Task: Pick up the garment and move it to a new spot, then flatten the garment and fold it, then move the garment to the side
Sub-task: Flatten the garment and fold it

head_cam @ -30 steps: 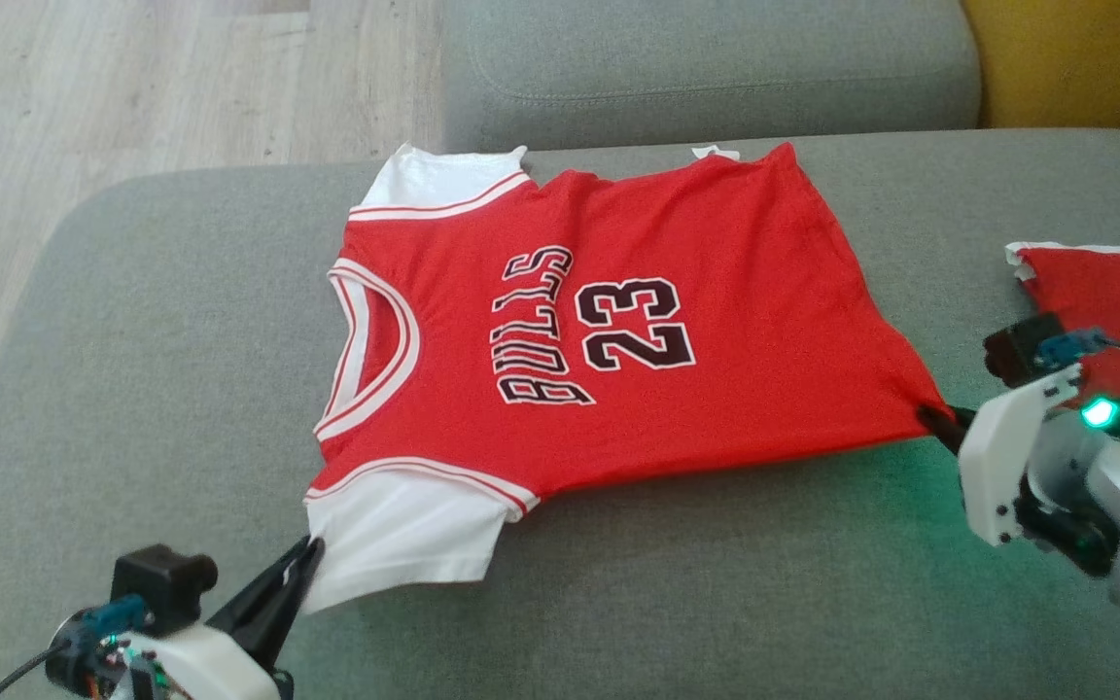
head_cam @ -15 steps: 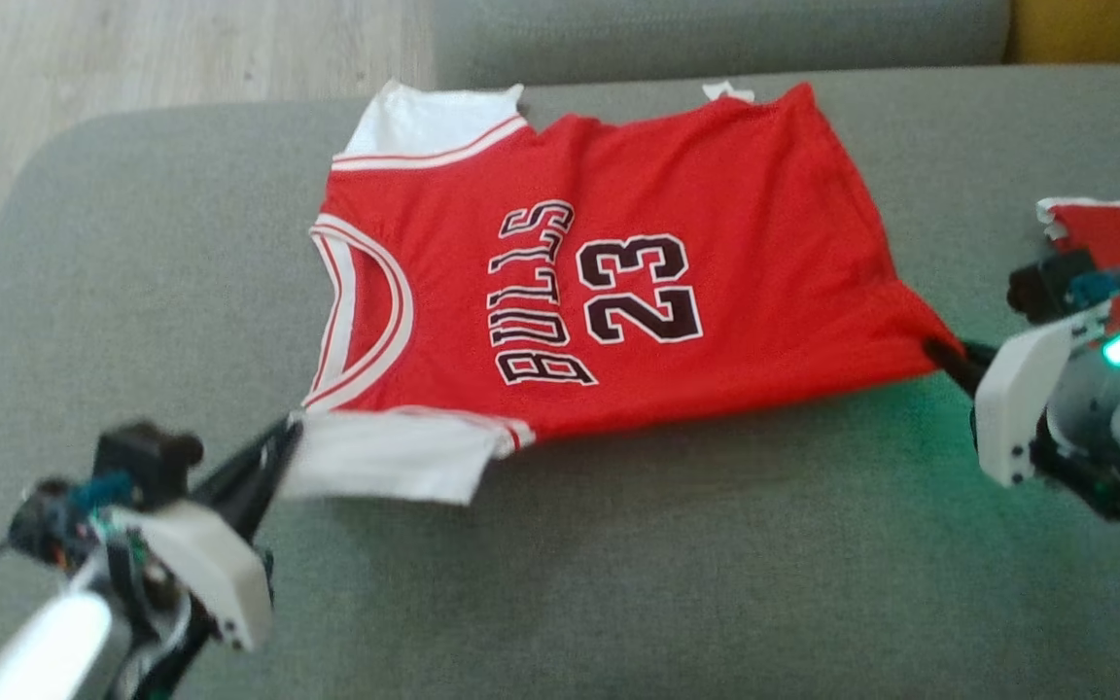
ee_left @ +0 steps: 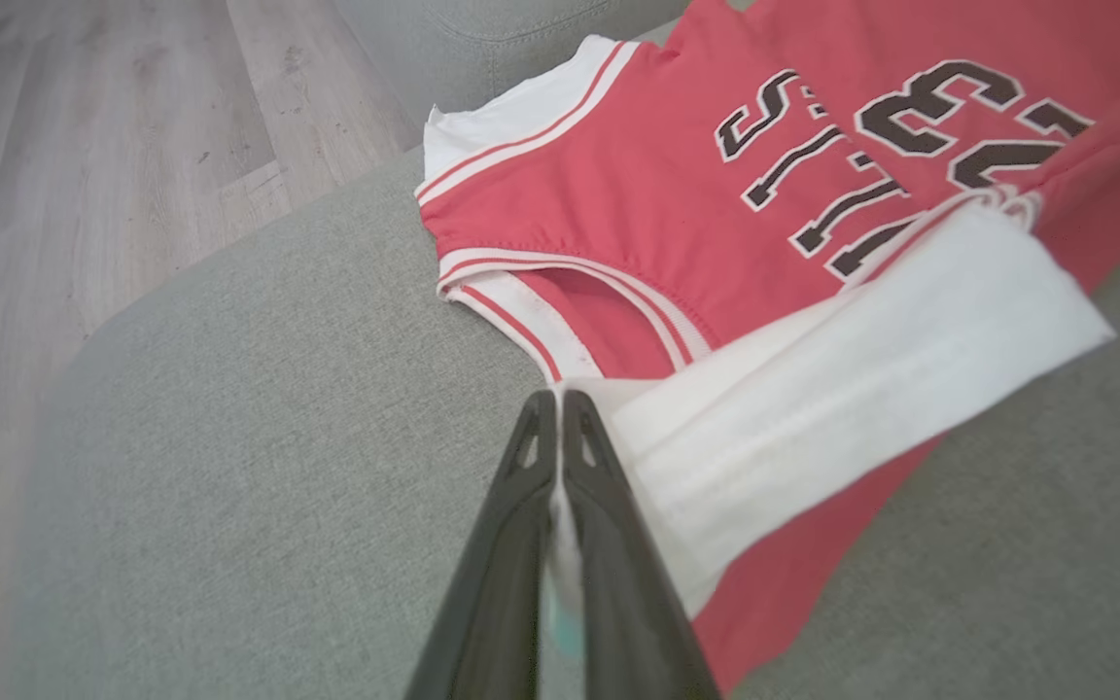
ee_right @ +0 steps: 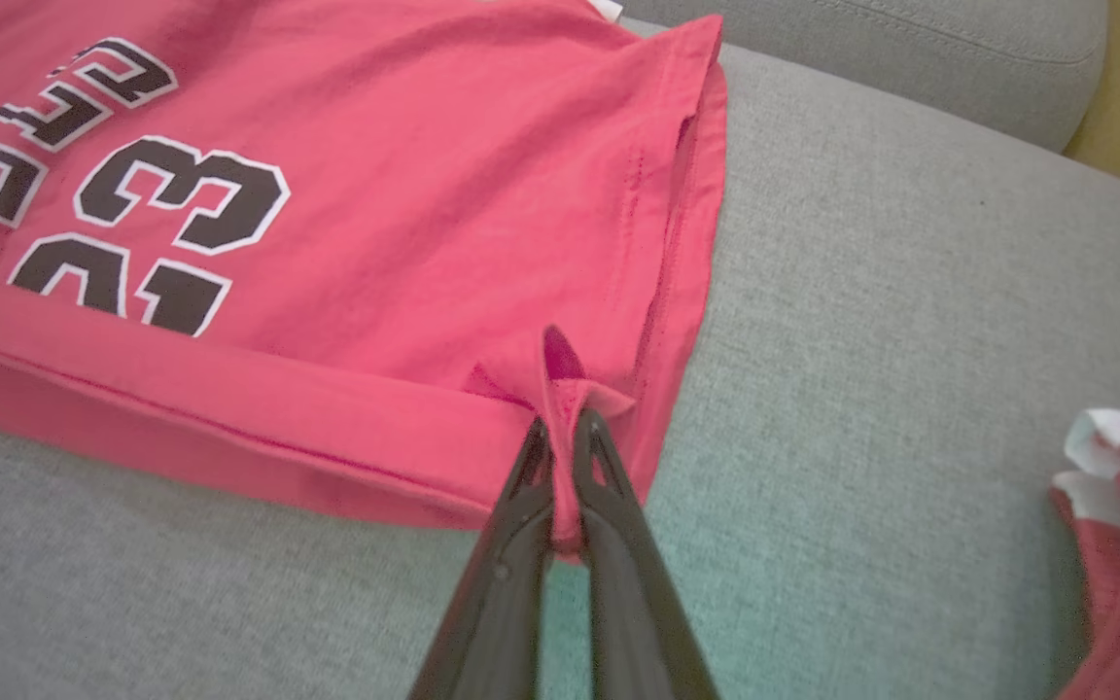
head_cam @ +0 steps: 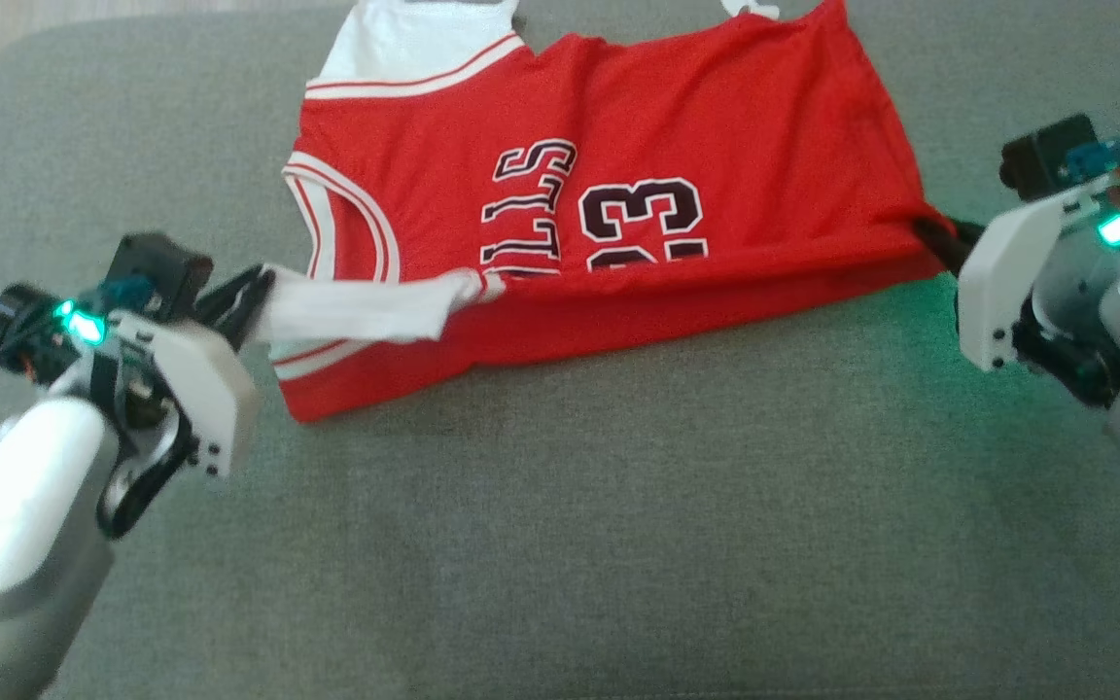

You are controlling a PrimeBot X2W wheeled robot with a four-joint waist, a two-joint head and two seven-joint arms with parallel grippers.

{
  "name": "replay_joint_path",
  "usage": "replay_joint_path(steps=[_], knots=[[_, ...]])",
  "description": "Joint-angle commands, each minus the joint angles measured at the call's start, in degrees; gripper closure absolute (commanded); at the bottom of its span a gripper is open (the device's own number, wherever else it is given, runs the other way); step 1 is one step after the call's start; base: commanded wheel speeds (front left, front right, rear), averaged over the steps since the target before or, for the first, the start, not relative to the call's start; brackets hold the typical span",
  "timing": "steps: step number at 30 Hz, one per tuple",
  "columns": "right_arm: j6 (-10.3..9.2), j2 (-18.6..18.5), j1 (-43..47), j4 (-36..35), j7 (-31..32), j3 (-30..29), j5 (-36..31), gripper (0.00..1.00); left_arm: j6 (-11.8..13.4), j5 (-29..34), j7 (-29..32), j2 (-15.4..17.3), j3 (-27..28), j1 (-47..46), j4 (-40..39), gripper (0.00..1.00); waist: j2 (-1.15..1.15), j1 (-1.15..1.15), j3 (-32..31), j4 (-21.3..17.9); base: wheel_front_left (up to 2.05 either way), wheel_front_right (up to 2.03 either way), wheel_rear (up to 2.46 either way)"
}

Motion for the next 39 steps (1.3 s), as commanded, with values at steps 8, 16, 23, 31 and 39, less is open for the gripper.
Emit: replay_joint_path(steps=[8,16,23,31,39], knots=[[-0.05,1.49,-4.86,3.49,-0.22,0.06,-1.15,1.0,-0.67,2.45,-3.99,-1.37,-1.77,-11.38,9.56,1.0,0.0,-0.01,3.08,0.34,0.0,0.0,0.0],[-0.05,5.55,-8.99,11.14,-9.88,-3.64,-4.19,0.0,2.62,4.71,-15.08,-6.11,-0.96,-17.24,19.05,0.0,0.0,-0.01,3.79,0.48,0.0,0.0,0.0],[-0.05,10.3,-9.84,15.53,-26.35,-9.13,-5.59,0.0,8.13,3.31,-33.37,-10.57,4.18,-18.21,22.84,0.0,0.0,-0.01,0.23,0.71,0.0,0.0,0.0],[-0.05,15.04,-6.6,13.12,-34.62,-20.57,-9.06,0.0,14.41,8.44,-36.57,-11.69,7.86,-9.43,11.18,0.0,0.0,-0.01,-5.42,0.76,0.0,0.0,0.0],[-0.05,23.12,16.89,-7.24,-34.68,-41.22,-26.58,0.0,18.77,11.63,-36.59,-14.44,12.71,9.47,-2.4,0.0,0.0,-0.01,-9.74,1.28,0.0,0.0,0.0]])
